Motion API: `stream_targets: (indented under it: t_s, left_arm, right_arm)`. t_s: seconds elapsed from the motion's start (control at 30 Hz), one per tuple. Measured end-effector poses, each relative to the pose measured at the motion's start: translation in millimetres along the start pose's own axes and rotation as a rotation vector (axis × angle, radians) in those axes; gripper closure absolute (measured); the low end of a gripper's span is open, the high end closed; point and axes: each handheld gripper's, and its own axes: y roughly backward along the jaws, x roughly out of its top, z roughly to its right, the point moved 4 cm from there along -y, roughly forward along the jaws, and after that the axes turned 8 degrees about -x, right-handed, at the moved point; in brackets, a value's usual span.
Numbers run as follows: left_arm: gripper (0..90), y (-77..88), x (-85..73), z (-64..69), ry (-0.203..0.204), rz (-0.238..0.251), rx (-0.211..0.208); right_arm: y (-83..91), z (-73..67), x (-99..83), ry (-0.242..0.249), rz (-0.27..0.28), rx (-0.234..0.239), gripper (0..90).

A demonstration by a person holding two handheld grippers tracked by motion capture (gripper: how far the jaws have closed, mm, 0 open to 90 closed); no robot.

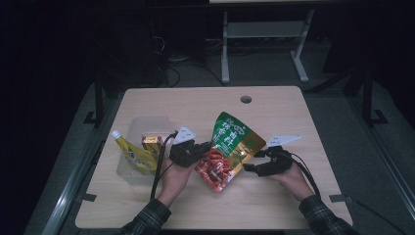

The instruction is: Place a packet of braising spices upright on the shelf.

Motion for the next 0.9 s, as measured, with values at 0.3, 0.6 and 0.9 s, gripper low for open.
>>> stream_targets:
  t_s: [0.3, 0.6, 0.9]
  left_arm:
    - [89.9, -2.1, 0.0, 5.0, 0.0, 0.02, -0.006]
    - [88.6, -5.3, -6.7, 0.6, 0.008, -0.005, 0.003]
    - [63.7, -8.7, -13.7, -3.8, -0.005, -0.069, 0.048]
  right_arm:
    - [-2.3, -6.5, 11.2, -0.054, 0.127, 0.067, 65.5]
    - [5.8, -12.0, 19.3, -0.008, 0.161, 0.065, 89.2]
    - [22.0, -13.6, 32.2, 0.044, 0.171, 0.072, 89.8]
